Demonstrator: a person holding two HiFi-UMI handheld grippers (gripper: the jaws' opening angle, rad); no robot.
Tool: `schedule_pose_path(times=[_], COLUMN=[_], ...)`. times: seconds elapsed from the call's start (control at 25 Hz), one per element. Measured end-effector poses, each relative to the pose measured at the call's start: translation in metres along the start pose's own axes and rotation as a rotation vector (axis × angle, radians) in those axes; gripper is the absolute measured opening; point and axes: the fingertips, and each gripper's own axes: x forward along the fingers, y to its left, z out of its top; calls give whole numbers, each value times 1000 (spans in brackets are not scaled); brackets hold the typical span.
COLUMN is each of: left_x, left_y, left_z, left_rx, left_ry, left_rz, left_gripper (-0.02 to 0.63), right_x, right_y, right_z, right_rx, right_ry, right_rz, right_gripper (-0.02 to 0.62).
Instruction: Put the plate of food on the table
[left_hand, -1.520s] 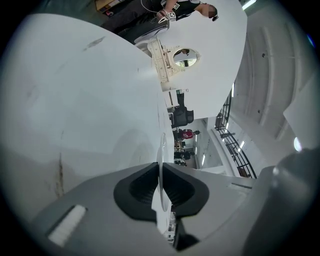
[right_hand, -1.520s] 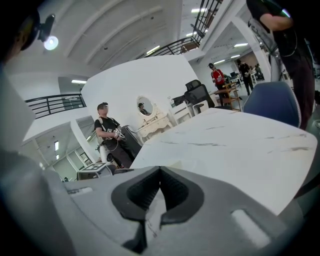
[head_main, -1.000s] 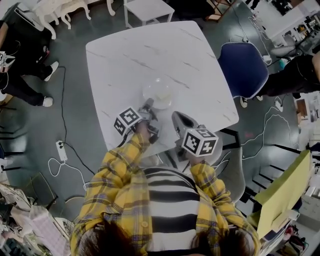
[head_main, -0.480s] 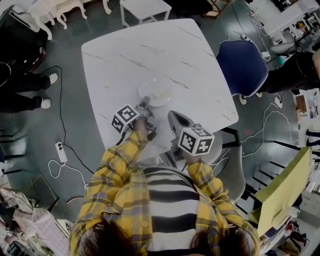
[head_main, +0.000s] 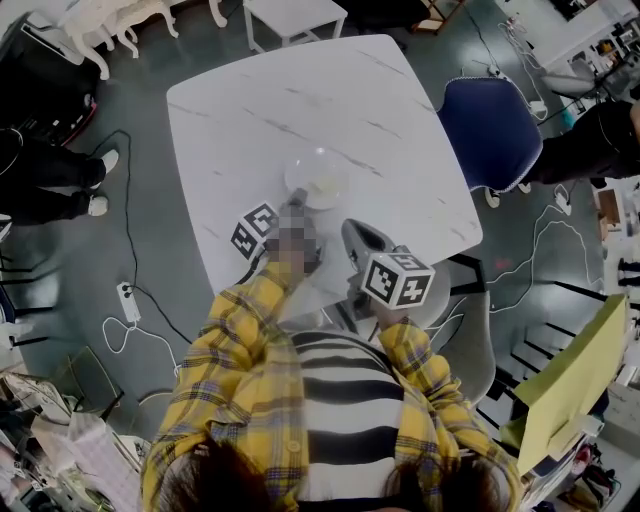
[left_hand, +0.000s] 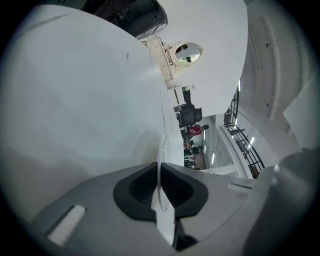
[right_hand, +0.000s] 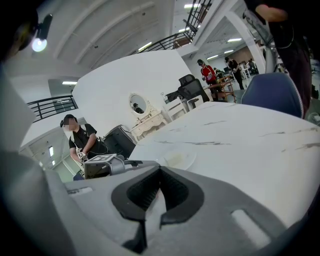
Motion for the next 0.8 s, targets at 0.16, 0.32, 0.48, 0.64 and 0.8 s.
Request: schedule_pose_path(times=[0.16,0.32,0.48,0.64,0.8], left_x=[-2,-1,-1,-3,-7], left_y=[3,-11,-16,-13,-7], left_z=[0,-1,-6,-17,-24], left_rx=[48,156,193,222,292], left_ry=[5,29,76,150,201], left_rz=[73,76,54,48,96], left_gripper=[2,80,100,122,143], right_x=[1,1,1,-1,-2], right_y=[-1,1,4,5,6], right_z=[0,-1,0,-1,-2], right_rx=[20,18,14,11,9], right_ry=[-3,2,0,-1,-5], right_rz=[11,22,30,31,34], right_gripper=[0,0,0,0,0])
